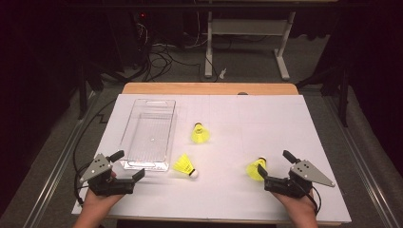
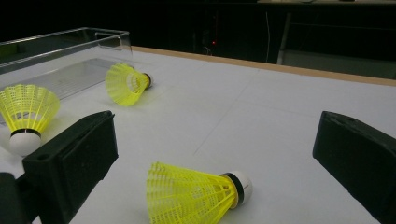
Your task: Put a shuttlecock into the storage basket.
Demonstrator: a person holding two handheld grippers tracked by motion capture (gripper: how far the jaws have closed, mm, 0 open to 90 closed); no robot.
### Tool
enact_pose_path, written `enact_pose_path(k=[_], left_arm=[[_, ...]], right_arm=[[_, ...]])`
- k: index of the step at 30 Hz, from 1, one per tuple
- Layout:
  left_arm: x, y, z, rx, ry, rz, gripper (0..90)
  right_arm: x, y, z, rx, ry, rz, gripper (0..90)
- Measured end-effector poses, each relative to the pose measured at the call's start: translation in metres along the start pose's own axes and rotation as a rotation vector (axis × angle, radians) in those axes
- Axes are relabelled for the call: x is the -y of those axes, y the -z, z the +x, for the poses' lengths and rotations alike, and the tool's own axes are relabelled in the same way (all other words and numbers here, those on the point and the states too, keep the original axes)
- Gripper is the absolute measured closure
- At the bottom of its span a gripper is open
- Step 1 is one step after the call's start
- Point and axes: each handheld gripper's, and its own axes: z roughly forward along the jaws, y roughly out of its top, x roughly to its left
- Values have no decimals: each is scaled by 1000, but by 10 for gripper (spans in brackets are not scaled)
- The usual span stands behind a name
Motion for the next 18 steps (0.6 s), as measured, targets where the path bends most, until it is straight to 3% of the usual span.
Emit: enact_pose_path(k=[9, 18], left_arm=[[-1, -1, 1, 26, 9, -15, 2], [0, 2, 1, -2, 11, -14, 2]], right_arm=[[2, 0, 0, 9, -6, -2, 5], [2, -1, 0, 3, -6, -6, 5]])
